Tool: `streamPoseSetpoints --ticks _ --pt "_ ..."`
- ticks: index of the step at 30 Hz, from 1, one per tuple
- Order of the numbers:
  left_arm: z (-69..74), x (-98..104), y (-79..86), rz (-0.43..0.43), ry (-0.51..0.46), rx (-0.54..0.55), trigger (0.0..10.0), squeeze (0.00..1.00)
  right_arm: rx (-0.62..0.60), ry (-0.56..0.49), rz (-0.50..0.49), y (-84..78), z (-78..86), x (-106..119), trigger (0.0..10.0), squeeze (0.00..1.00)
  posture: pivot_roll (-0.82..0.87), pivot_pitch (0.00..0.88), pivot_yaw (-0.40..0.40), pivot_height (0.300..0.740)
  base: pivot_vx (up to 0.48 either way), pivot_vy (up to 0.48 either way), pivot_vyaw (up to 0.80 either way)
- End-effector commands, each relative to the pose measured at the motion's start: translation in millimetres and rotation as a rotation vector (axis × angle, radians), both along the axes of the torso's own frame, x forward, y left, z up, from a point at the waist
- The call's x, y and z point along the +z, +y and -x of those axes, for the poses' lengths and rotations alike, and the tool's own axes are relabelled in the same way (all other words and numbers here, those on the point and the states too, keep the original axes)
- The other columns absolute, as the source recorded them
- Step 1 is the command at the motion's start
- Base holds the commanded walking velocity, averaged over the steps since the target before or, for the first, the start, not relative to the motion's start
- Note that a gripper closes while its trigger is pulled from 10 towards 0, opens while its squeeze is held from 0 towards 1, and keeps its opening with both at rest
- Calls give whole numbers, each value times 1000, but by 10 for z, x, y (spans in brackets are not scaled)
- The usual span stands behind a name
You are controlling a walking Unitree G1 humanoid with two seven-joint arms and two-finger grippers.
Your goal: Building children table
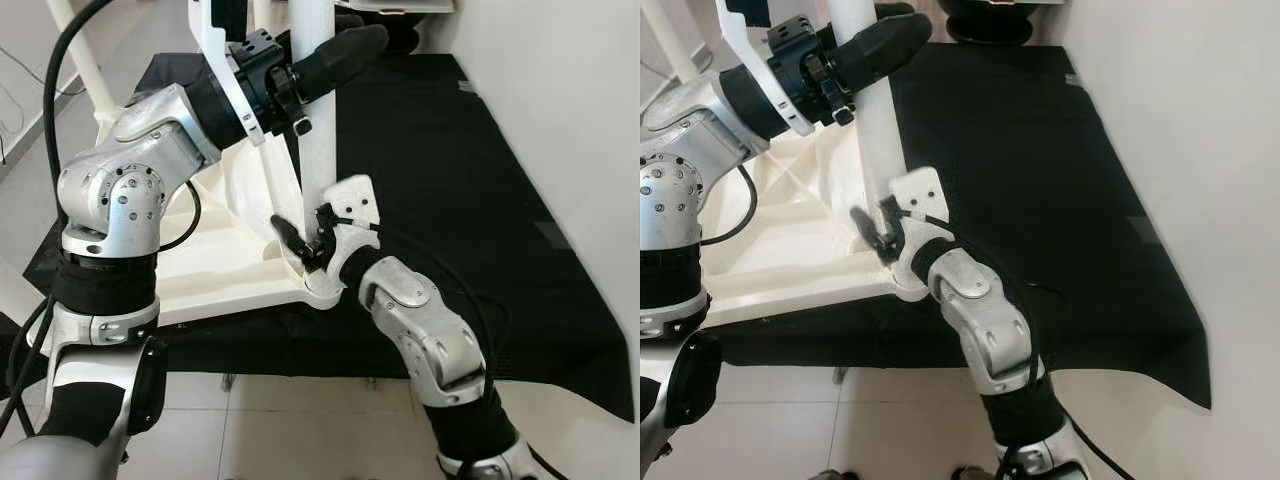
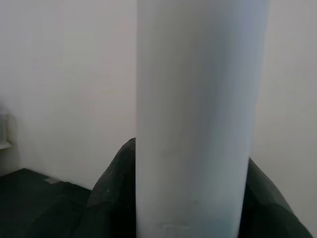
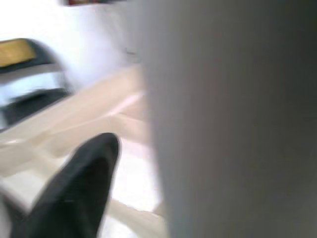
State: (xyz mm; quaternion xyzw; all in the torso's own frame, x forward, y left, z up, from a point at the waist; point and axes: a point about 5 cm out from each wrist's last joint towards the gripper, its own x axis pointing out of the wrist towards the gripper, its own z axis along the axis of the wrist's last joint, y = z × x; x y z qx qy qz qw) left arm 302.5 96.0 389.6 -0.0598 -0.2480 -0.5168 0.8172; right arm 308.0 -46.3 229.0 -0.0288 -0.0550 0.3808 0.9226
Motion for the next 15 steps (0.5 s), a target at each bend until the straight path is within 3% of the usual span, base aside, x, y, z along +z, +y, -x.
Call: streamPoseSetpoints --ticks 1,4,5,6,9,12,13,15 --pt "-35 -141 -95 -39 53 -22 0 0 145 -22 -12 1 6 39 10000 1000 6 154 -35 740 0 0 0" --pt "-24 -146 -123 -43 51 -35 0 0 275 -54 33 -113 -66 86 10000 988 9 154 -31 740 0 0 0" --pt "-21 -146 -137 -46 51 -41 0 0 344 -63 43 -153 -107 129 10000 0 11 155 -27 740 0 0 0" --pt "-21 -146 -137 -46 51 -41 0 0 344 -63 43 -153 -107 129 10000 0 11 155 -27 740 0 0 0" --pt "-17 -150 -165 -50 51 -51 0 0 500 -85 75 -208 -201 245 10000 0 17 162 -24 740 0 0 0" --pt "-16 -151 -170 -50 51 -53 0 0 520 -91 89 -209 -225 269 10000 0 17 162 -24 740 0 0 0" --pt "-10 -153 -185 -51 53 -62 0 0 617 -83 106 -199 -243 320 10000 0 18 170 -18 740 0 0 0" --pt "-9 -154 -191 -52 54 -65 0 0 649 -78 112 -197 -245 333 10000 0 18 170 -18 740 0 0 0"
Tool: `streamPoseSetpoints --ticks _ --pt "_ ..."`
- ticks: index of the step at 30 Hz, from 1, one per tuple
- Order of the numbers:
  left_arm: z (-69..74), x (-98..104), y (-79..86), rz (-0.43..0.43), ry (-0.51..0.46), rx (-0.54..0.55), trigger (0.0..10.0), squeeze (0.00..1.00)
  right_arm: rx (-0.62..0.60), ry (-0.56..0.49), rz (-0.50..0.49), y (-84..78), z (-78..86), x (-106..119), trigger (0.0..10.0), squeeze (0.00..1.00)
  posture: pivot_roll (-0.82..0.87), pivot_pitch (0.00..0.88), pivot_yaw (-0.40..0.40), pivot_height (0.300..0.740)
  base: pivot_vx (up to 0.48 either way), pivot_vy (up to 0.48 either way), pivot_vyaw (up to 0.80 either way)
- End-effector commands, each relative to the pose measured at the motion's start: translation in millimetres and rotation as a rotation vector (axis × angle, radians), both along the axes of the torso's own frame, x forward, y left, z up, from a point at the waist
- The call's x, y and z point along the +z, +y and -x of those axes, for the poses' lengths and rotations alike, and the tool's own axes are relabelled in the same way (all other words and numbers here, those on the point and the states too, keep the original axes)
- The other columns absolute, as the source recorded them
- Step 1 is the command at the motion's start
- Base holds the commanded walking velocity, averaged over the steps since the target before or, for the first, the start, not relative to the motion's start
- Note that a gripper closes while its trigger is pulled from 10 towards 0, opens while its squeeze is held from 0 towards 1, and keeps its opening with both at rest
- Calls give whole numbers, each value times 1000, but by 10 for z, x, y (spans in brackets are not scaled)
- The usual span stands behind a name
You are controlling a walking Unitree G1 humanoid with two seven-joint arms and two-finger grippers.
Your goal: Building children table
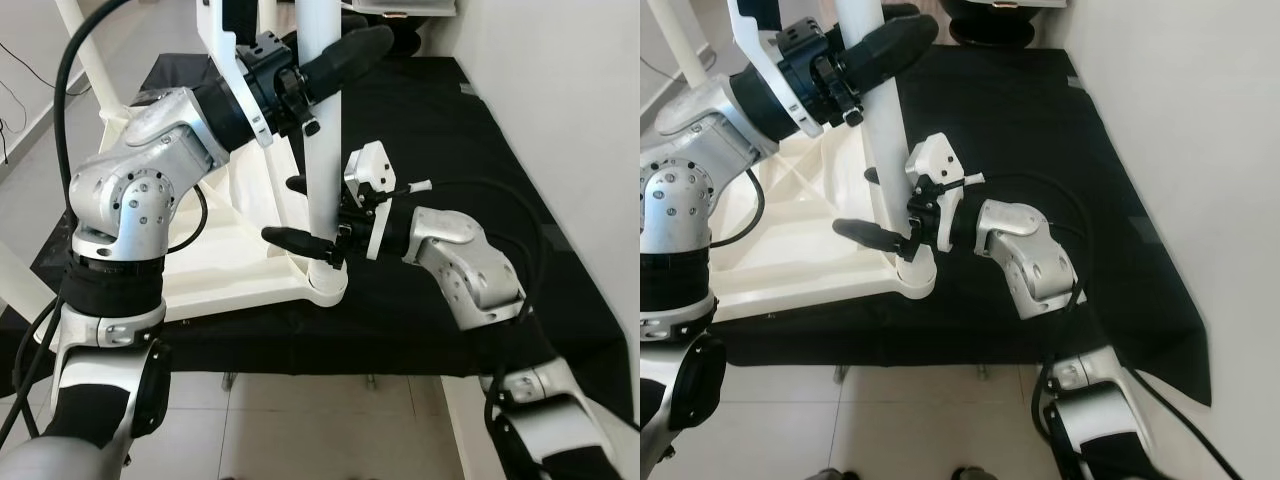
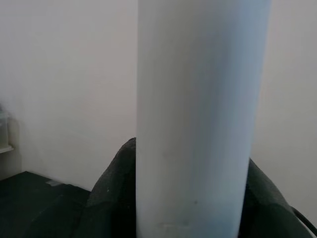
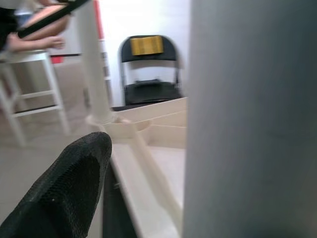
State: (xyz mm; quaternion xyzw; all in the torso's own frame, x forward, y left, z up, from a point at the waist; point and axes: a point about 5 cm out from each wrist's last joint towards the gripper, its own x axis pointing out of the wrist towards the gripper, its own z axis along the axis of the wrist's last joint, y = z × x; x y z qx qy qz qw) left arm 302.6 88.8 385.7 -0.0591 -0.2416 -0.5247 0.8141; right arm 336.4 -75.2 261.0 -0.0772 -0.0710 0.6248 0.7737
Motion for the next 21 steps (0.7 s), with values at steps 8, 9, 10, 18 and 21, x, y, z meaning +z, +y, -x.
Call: streamPoseSetpoints --ticks 8,9,10,18,21 --pt "-12 -109 -146 -43 49 -61 0 0 267 41 78 112 49 -6 0 0 16 181 -10 740 0 0 0" --pt "-15 -107 -152 -42 49 -64 0 0 285 45 102 113 39 -24 0 0 14 183 -8 740 0 0 0" --pt "-15 -107 -152 -42 49 -64 0 0 285 45 102 113 39 -24 0 0 14 183 -8 740 0 0 0" --pt "-26 -111 -175 -46 42 -60 0 0 298 52 152 114 -23 -99 0 0 15 187 -9 740 0 0 0" --pt "-44 -118 -168 -40 44 -47 10000 1000 281 58 150 124 -33 -155 0 0 15 187 -9 740 0 0 0"
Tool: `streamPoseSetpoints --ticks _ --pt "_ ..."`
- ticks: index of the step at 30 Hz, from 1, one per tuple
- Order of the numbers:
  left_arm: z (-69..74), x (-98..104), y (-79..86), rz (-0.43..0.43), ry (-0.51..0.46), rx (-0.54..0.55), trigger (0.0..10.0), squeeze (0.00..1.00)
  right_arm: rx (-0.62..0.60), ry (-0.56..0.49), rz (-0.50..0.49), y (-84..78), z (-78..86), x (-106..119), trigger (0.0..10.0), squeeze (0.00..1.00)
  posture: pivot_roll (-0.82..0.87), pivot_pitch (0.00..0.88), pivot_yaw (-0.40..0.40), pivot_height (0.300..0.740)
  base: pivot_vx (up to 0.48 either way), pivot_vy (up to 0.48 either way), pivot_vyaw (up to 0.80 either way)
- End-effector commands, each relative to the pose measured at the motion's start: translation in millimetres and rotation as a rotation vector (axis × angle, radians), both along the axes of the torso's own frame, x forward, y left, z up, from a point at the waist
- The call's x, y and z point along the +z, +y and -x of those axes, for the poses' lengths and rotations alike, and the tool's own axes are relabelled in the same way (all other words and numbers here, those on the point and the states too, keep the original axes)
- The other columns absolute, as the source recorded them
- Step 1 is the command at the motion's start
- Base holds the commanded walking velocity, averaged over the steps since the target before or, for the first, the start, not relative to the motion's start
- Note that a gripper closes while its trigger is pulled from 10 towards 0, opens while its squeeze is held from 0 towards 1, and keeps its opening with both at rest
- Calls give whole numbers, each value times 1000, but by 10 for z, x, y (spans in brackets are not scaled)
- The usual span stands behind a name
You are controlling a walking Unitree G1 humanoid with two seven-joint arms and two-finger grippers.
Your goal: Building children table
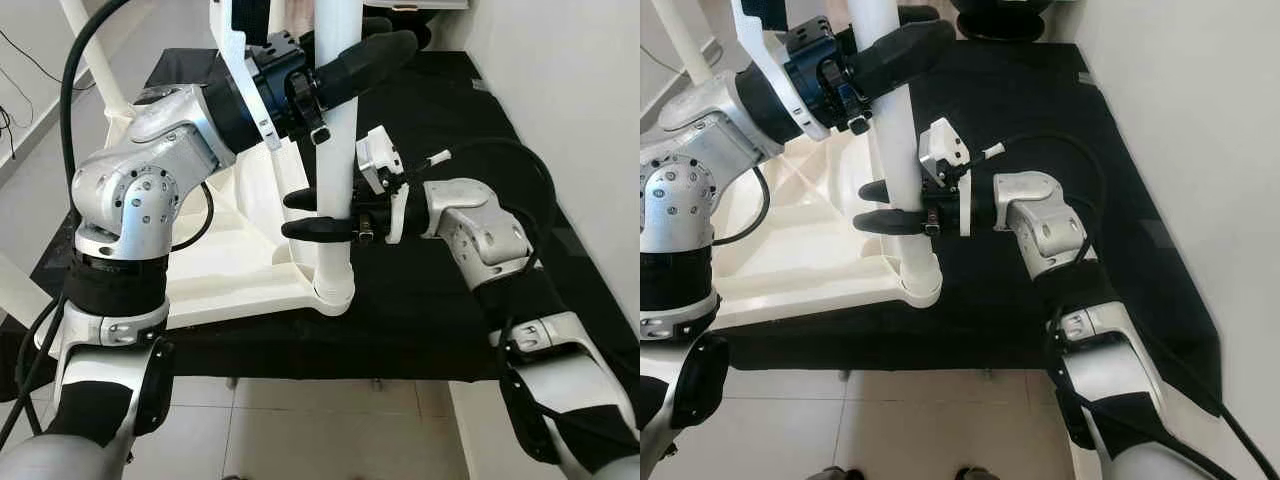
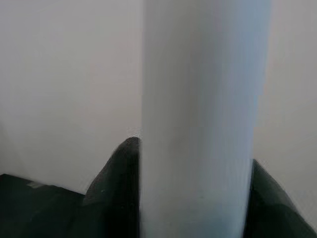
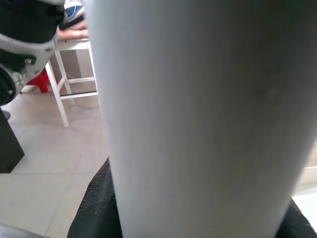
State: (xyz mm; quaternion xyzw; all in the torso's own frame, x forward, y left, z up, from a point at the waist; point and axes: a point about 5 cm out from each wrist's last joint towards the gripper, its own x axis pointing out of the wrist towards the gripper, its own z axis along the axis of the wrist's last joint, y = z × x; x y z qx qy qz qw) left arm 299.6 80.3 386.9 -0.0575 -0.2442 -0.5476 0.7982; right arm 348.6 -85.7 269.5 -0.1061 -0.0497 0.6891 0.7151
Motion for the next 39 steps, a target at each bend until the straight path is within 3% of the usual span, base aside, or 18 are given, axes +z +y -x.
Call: streamPoseSetpoints --ticks 1,6,7,8,9,10,11,12,13,14,15,16,17,20,22,25,37,39 --pt "-61 -140 -80 -43 52 5 10000 1000 92 61 50 228 92 -267 0 0 12 188 -10 740 0 0 0" --pt "-87 -140 -67 -30 75 34 10000 1000 55 65 32 213 94 -304 0 0 11 189 -12 740 0 0 0" --pt "-127 -136 7 -30 76 98 10000 1000 -62 70 10 173 83 -377 0 0 1 191 -21 740 0 0 0" --pt "-127 -136 7 -30 76 98 10000 1000 -62 70 10 173 83 -377 0 0 1 191 -21 740 0 0 0" --pt "-132 -133 58 -36 66 126 10000 161 -143 74 0 155 79 -419 0 0 -2 192 -24 740 0 0 0" --pt "-122 -128 112 -38 60 145 10000 0 -236 82 -2 147 97 -478 0 0 -4 195 -33 740 0 0 0" --pt "-122 -128 112 -38 60 145 10000 0 -236 82 -2 147 97 -478 0 0 -4 195 -33 740 0 0 0" --pt "-111 -118 170 -32 59 166 10000 0 -386 77 1 153 116 -548 0 0 0 195 -35 740 0 0 0" --pt "-93 -115 228 -28 62 181 10000 0 -667 43 2 143 130 -651 0 0 5 201 -35 740 0 0 0" --pt "-72 -116 268 -28 65 182 10000 0 -868 50 2 108 194 -742 0 0 -2 204 -26 740 0 0 0" --pt "-72 -116 268 -28 65 182 10000 0 -868 50 2 108 194 -742 0 0 -2 204 -26 740 0 0 0" --pt "-48 -136 287 -36 64 181 10000 0 -994 75 1 82 281 -831 0 0 -8 210 -23 740 0 0 0" --pt "-33 -154 294 -43 63 178 10000 0 -1046 100 1 72 339 -887 0 0 -14 208 -23 740 0 0 0" --pt "-29 -173 291 -48 69 172 10000 0 -1039 123 -9 104 370 -915 0 0 -18 196 -20 740 0 0 0" --pt "-43 -206 270 -57 82 167 10000 0 -1011 103 -52 255 358 -818 0 0 -17 187 -20 740 0 0 0" --pt "-50 -210 257 -54 86 167 10000 0 -998 96 -60 291 343 -788 0 0 -19 182 -20 740 0 0 0" --pt "-59 -251 230 -68 99 185 10000 0 -1057 83 -45 310 376 -715 0 0 -18 172 -21 740 0 0 0" --pt "-57 -269 211 -77 99 181 9569 0 -1045 67 -32 326 365 -683 0 0 -21 167 -21 740 0 0 0"
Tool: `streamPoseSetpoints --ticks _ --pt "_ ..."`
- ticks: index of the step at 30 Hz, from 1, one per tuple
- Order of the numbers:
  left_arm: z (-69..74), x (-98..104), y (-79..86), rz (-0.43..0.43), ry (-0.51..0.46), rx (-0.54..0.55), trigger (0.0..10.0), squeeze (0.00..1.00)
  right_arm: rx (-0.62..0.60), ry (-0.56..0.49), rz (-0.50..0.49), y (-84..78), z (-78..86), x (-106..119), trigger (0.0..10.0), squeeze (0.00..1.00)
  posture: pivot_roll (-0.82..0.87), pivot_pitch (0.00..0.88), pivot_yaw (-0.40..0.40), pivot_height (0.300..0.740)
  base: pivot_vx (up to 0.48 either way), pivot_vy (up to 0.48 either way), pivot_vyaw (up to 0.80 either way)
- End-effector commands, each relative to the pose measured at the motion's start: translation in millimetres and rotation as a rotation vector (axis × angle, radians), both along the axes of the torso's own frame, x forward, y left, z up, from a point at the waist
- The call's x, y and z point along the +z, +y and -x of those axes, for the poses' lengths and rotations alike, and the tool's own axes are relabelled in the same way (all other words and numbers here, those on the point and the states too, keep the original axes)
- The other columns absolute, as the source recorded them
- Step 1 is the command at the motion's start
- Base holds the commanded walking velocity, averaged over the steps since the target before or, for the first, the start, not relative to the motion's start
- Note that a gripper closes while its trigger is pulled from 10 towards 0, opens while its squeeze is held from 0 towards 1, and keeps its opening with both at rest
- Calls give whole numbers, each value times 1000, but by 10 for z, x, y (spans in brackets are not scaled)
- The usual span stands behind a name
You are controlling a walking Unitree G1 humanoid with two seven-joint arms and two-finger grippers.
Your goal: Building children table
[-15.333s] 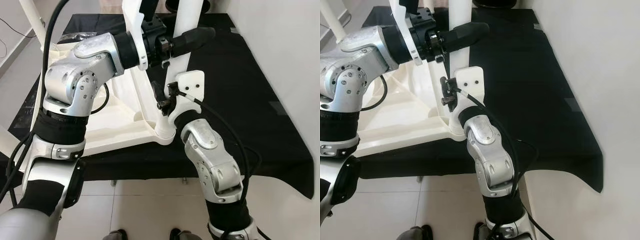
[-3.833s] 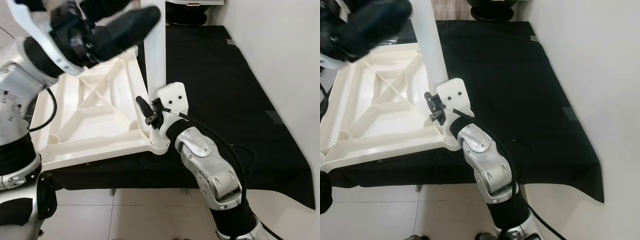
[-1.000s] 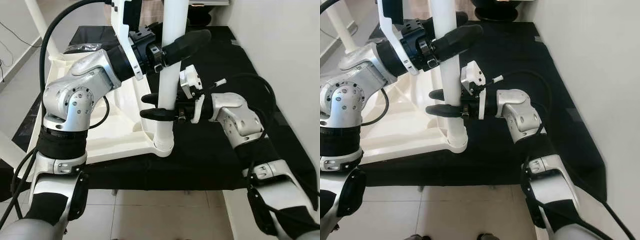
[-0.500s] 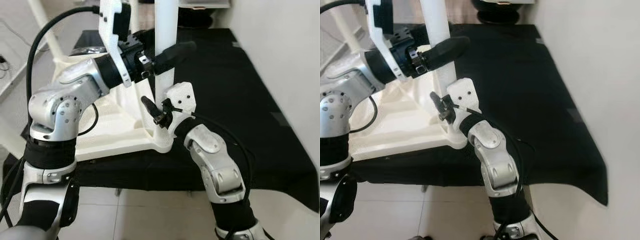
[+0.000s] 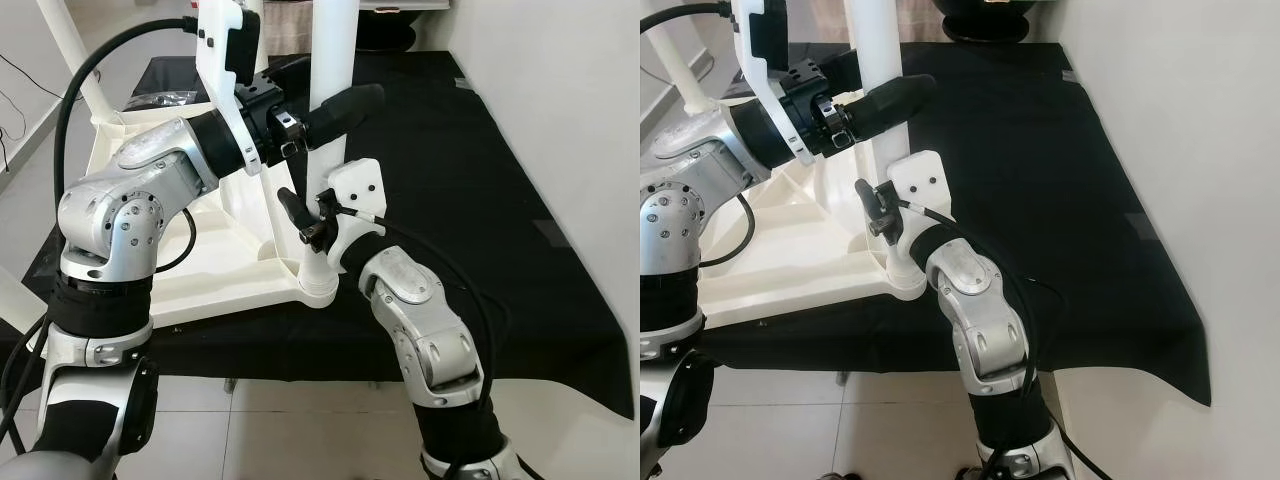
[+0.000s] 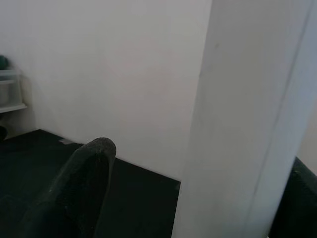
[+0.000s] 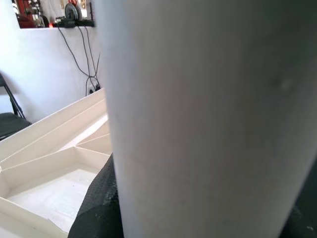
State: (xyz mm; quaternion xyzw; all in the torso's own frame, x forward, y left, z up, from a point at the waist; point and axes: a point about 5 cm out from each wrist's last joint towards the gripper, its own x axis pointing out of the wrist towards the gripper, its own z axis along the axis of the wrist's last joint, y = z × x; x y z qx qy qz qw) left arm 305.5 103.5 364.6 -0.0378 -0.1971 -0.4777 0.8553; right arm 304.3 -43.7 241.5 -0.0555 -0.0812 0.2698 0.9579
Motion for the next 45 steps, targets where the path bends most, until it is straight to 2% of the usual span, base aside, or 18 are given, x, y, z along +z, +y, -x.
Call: streamPoseSetpoints --ticks 1,2,3,4,16,17,24,25,26,27,28,29,30,32,34,39,44,45 --pt "4 -53 -28 -23 11 0 7529 0 -69 179 108 -88 -85 -389 0 0 -21 167 -21 740 0 0 0" --pt "5 -58 -39 -28 9 -2 3647 0 -60 175 113 -78 -95 -368 0 0 -21 167 -21 740 0 0 0" --pt "5 -58 -39 -28 9 -2 3647 0 -60 175 113 -78 -95 -368 0 0 -21 167 -21 740 0 0 0" --pt "5 -59 -41 -30 9 -3 0 0 -58 174 114 -75 -98 -362 0 0 -21 167 -21 740 0 0 0" --pt "14 -49 -60 -57 -2 -13 0 0 -53 183 116 -58 -101 -336 196 0 -18 175 -23 740 0 0 0" --pt "14 -47 -62 -60 -4 -13 0 0 -57 173 121 -64 -112 -316 10000 0 -18 175 -23 740 0 0 0" --pt "14 -42 -69 -63 -6 -13 0 0 -43 145 115 -78 -130 -255 10000 0 -17 179 -25 740 0 0 0" --pt "18 -44 -74 -65 -6 -14 0 0 -13 131 89 -99 -147 -198 10000 1000 -16 181 -26 740 0 0 0" --pt "22 -45 -79 -66 -7 -15 0 0 48 114 70 -120 -169 -141 10000 1000 -15 183 -27 740 0 0 0" --pt "22 -45 -79 -66 -7 -15 0 0 48 114 70 -120 -169 -141 10000 1000 -15 183 -27 740 0 0 0" --pt "26 -46 -84 -67 -6 -16 0 0 131 94 55 -157 -203 -81 10000 1000 -11 187 -28 740 0 0 0" --pt "26 -46 -84 -67 -6 -16 0 0 131 94 55 -157 -203 -81 10000 1000 -11 187 -28 740 0 0 0" --pt "32 -44 -88 -68 -7 -17 0 0 216 72 52 -212 -241 -29 10000 1000 -7 191 -27 740 0 0 0" --pt "41 -40 -95 -68 -8 -20 0 0 434 52 101 -332 -314 24 10000 0 2 197 -27 740 0 0 0" --pt "48 -34 -98 -69 -9 -21 0 0 547 54 115 -390 -356 61 10000 0 8 202 -27 740 0 0 0" --pt "59 -19 -100 -69 -10 -21 0 0 692 36 105 -382 -403 165 10000 0 28 212 -26 740 0 0 0" --pt "62 -13 -101 -68 -10 -21 0 0 724 28 100 -367 -429 204 10000 0 30 212 -25 740 0 0 0" --pt "64 -7 -102 -67 -10 -21 0 0 788 25 85 -345 -426 236 10000 0 36 217 -23 740 0 0 0"
